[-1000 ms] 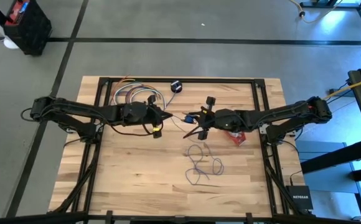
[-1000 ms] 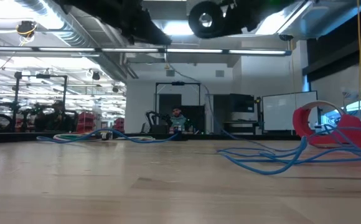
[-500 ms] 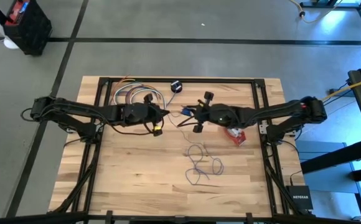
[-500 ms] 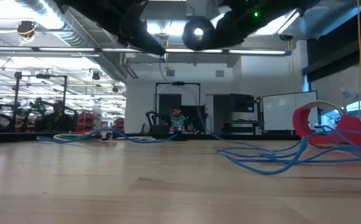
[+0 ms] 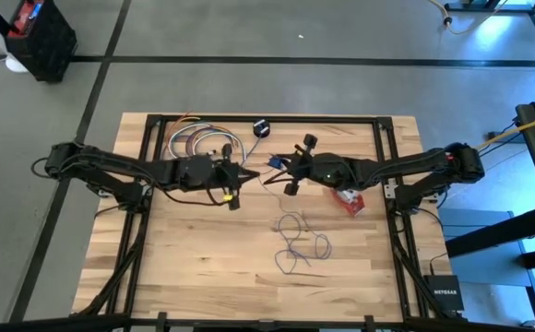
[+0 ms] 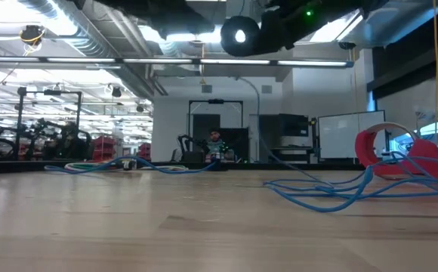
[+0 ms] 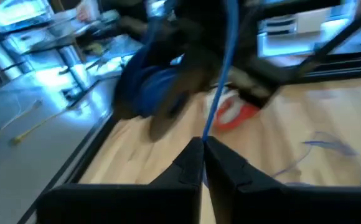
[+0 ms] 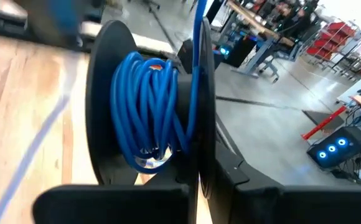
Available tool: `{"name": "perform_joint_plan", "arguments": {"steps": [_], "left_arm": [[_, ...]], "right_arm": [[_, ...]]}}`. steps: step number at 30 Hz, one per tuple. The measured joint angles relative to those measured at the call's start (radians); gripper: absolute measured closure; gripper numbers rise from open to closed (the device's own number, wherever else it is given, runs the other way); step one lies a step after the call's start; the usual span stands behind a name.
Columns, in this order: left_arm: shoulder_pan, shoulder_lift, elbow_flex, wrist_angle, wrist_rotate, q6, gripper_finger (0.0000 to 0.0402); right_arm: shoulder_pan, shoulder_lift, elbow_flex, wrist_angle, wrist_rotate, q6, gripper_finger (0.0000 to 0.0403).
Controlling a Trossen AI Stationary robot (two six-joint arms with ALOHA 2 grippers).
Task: Coil cords
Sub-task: Coil the blue wire onto the spool
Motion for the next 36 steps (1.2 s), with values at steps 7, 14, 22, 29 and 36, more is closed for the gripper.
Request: {"name": "perform_joint_plan", "arguments": {"steps": [7, 14, 22, 29, 36], "left_arm": [[-0.008, 0.044, 0.000, 0.102, 0.044, 0.007, 0.0396], [0.010, 0.098, 0.000, 0.185, 0.056, 0.031, 0.0396], [0.031, 0.104, 0.000, 0.227, 0.052, -0.023, 0.0396], [-0.003, 0.111, 0.000, 0.323, 0.057, -0.015, 0.0396], [0.026, 0.147, 0.000, 0.345, 0.054, -0.038, 0.0396]], "right_arm": [[0.000, 0.048, -0.001, 0.253, -0.072, 0.000, 0.0384], [0.001, 0.057, 0.040, 0.389, -0.155, -0.003, 0.0384], [0.002, 0.057, 0.111, 0.367, -0.258, 0.019, 0.0384], [0.001, 0.102, 0.113, 0.386, -0.259, 0.019, 0.0384], [0.001, 0.130, 0.113, 0.428, -0.303, 0.026, 0.0384]]}}
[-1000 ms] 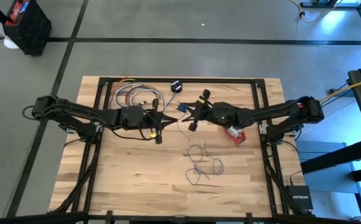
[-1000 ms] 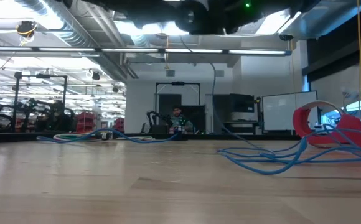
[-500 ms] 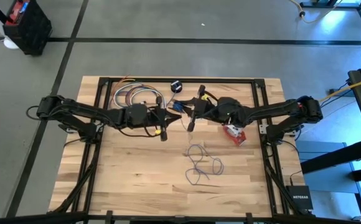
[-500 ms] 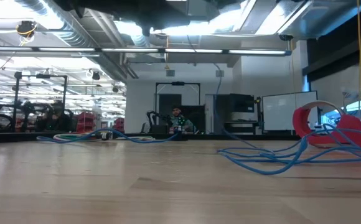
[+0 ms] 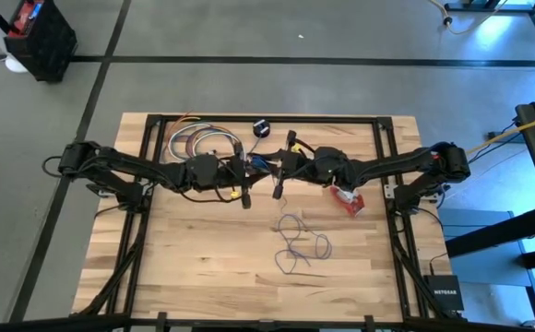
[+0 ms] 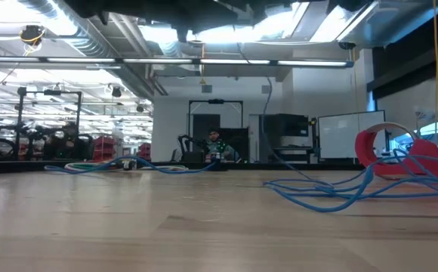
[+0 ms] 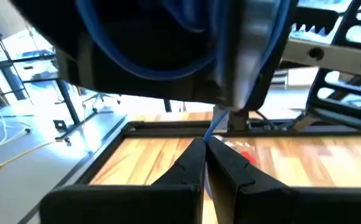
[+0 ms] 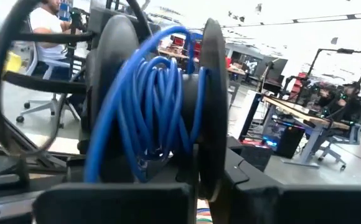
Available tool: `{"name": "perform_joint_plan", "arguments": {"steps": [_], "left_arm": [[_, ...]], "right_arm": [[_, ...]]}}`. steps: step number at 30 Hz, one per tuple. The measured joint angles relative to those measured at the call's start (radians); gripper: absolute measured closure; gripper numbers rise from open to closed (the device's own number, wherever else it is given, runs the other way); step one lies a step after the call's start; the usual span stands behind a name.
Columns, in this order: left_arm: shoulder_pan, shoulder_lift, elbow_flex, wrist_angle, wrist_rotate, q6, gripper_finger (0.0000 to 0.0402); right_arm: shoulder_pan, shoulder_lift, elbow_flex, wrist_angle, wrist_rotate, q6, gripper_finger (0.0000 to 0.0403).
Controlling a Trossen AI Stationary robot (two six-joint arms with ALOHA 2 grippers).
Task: Coil cords
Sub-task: Coil the blue wire onto the spool
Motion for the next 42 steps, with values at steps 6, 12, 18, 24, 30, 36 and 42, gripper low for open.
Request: {"name": "perform_joint_plan", "arguments": {"steps": [6, 12, 18, 24, 30, 36, 42], "left_arm": [[0.031, 0.011, 0.000, -0.058, 0.002, -0.009, 0.0396], [0.054, 0.011, 0.000, -0.136, -0.006, 0.001, 0.0396], [0.074, 0.008, 0.002, -0.160, -0.012, 0.004, 0.0396], [0.080, 0.008, 0.003, -0.176, -0.011, 0.007, 0.0396], [0.083, 0.004, 0.001, -0.203, -0.016, 0.007, 0.0396], [0.083, -0.037, -0.002, -0.284, -0.081, 0.007, 0.0396], [0.085, -0.095, -0.002, -0.333, -0.111, 0.007, 0.0396]], "right_arm": [[0.001, -0.017, 0.008, 0.014, -0.040, 0.023, 0.0384], [0.001, -0.085, 0.044, -0.101, -0.042, 0.025, 0.0384], [0.000, -0.183, 0.051, -0.295, -0.039, 0.023, 0.0384], [0.001, -0.275, 0.051, -0.442, -0.038, 0.023, 0.0384], [0.001, -0.335, 0.052, -0.630, -0.022, 0.000, 0.0384], [0.002, -0.332, 0.054, -0.831, 0.044, -0.018, 0.0384], [0.001, -0.311, 0.053, -0.944, 0.097, -0.027, 0.0384]]}}
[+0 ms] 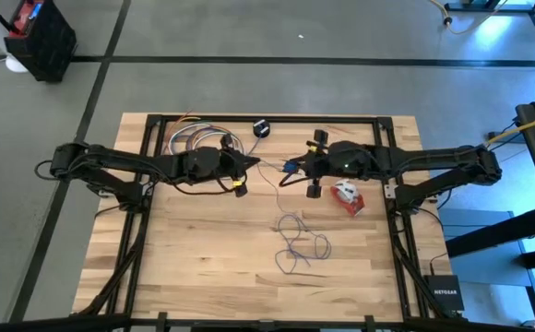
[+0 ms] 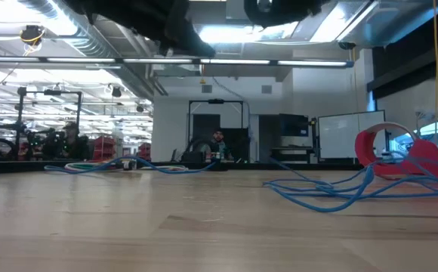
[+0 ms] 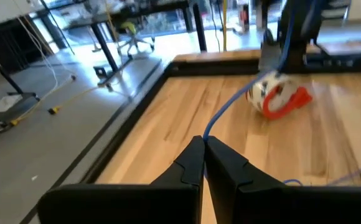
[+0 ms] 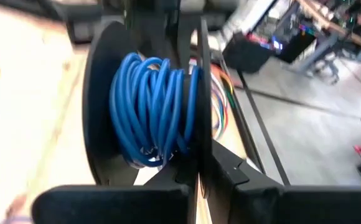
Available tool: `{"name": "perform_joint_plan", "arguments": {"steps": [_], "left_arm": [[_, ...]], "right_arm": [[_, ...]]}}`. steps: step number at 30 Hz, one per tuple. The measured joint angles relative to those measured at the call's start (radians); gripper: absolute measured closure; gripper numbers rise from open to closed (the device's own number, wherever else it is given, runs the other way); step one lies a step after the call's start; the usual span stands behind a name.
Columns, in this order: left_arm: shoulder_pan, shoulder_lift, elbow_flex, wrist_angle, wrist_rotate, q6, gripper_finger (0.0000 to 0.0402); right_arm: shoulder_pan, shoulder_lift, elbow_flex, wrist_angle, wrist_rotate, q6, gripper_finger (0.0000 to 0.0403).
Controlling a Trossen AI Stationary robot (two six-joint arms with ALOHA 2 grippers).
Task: Coil cords
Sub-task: Coil the blue wire onto the spool
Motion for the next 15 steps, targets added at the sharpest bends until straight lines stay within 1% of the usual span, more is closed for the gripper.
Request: {"name": "perform_joint_plan", "arguments": {"steps": [4, 7, 15], "left_arm": [[0.000, -0.037, 0.000, -0.012, 0.001, -0.001, 0.0396], [0.000, -0.053, 0.000, -0.011, 0.001, -0.021, 0.0396], [-0.003, -0.046, 0.001, 0.001, 0.016, -0.101, 0.0396]], "right_arm": [[0.000, 0.052, -0.002, -0.028, 0.060, 0.000, 0.0384], [-0.001, 0.100, -0.002, -0.015, 0.110, -0.003, 0.0384], [-0.001, 0.214, -0.003, 0.065, 0.336, -0.003, 0.0384]]}}
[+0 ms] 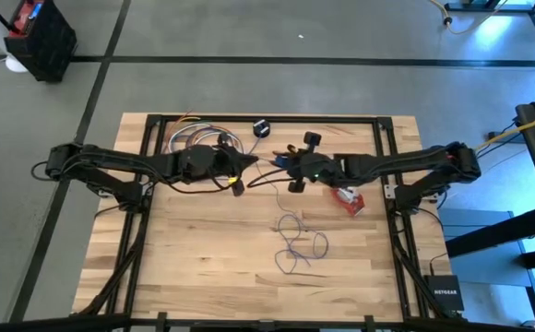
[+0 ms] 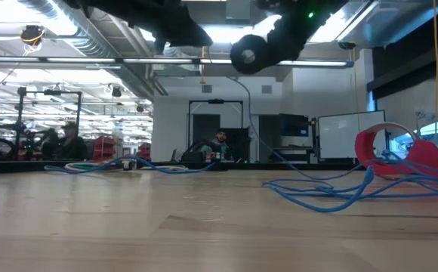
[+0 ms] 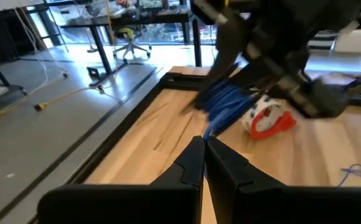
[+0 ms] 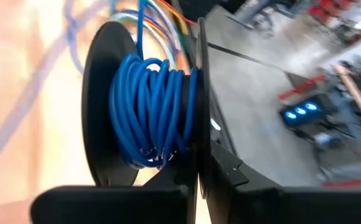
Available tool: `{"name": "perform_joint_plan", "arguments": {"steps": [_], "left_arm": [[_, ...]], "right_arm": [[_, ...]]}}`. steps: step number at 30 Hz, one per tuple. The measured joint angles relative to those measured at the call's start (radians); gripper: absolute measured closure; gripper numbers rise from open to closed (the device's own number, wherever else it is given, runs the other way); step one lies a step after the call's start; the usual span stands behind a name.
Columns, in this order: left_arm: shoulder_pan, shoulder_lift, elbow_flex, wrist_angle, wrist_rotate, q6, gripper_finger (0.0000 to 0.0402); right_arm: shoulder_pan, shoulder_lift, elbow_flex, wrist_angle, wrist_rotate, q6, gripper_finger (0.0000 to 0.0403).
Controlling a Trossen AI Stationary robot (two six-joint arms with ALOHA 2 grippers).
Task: Coil cords
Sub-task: Coil the blue wire onto the spool
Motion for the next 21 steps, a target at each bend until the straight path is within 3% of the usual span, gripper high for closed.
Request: {"name": "perform_joint_plan", "arguments": {"steps": [3, 21], "left_arm": [[-0.011, 0.000, 0.000, 0.037, 0.006, -0.025, 0.0396], [-0.074, 0.130, 0.001, 0.262, 0.026, -0.023, 0.0396]], "right_arm": [[0.000, 0.032, -0.001, 0.061, 0.042, 0.000, 0.0384], [-0.001, 0.121, -0.001, 0.453, 0.014, 0.010, 0.0384]]}}
